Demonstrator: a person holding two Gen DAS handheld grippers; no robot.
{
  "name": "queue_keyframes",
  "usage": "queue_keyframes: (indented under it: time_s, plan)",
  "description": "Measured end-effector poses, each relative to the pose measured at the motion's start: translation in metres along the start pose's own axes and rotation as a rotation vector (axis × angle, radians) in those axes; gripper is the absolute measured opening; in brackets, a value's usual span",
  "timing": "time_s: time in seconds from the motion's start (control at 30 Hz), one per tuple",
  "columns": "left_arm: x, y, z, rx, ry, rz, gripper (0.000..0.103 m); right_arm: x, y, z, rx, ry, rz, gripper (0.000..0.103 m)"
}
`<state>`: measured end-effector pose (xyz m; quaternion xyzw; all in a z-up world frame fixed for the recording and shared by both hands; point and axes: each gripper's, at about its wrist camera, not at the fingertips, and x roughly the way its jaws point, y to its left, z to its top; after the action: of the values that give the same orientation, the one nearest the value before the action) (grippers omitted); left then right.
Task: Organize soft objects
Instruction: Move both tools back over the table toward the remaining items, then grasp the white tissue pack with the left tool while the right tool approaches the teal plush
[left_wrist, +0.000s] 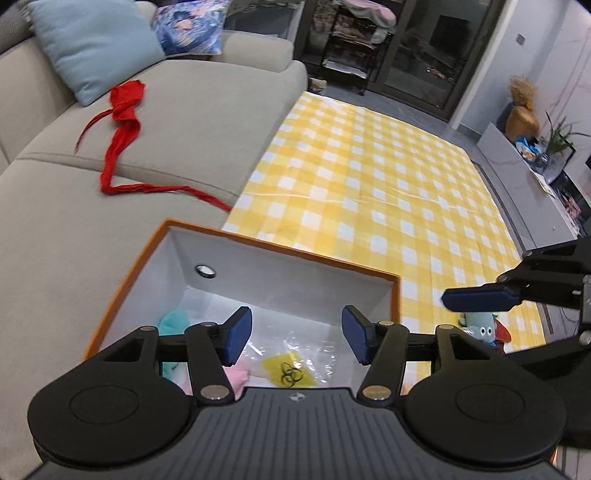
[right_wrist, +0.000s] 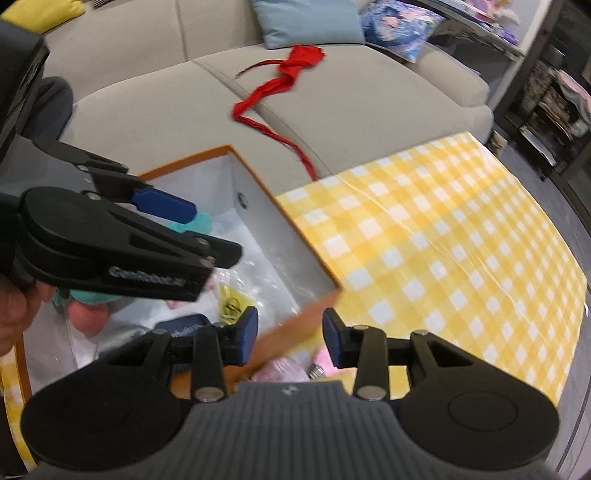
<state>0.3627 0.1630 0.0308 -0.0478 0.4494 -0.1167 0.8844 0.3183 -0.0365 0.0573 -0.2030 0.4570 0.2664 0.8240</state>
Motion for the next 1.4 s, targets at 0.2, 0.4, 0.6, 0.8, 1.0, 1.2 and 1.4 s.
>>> queue_keyframes:
  time_s: [0.2,0.4,0.6,0.8,1.0,1.2,1.4]
  plan:
    - [0.007,-0.024,-0.005,0.069,0.006,-0.031,0.067,-0.011,-0.032,-0.027,0.070,0.000,-0.027,0.038]
    - [0.008,-0.050,-0.008,0.136,-0.031,-0.070,0.067,-0.020,-0.066,-0.057,0.156,-0.007,-0.050,0.039]
    - [0.016,-0.076,-0.013,0.201,-0.028,-0.071,0.067,-0.029,-0.102,-0.094,0.270,-0.025,-0.071,0.039]
    - [0.007,-0.094,-0.024,0.271,-0.068,-0.116,0.067,-0.058,-0.135,-0.143,0.471,-0.126,-0.116,0.043]
    - [0.008,-0.113,-0.038,0.288,-0.049,-0.183,0.067,-0.085,-0.155,-0.208,0.682,-0.205,-0.170,0.044]
    - [0.016,-0.161,-0.033,0.321,0.060,-0.306,0.073,-0.096,-0.165,-0.264,0.768,-0.210,-0.213,0.048]
    - [0.029,-0.252,-0.024,0.694,0.220,-0.302,0.086,-0.109,-0.185,-0.280,0.788,-0.234,-0.235,0.048]
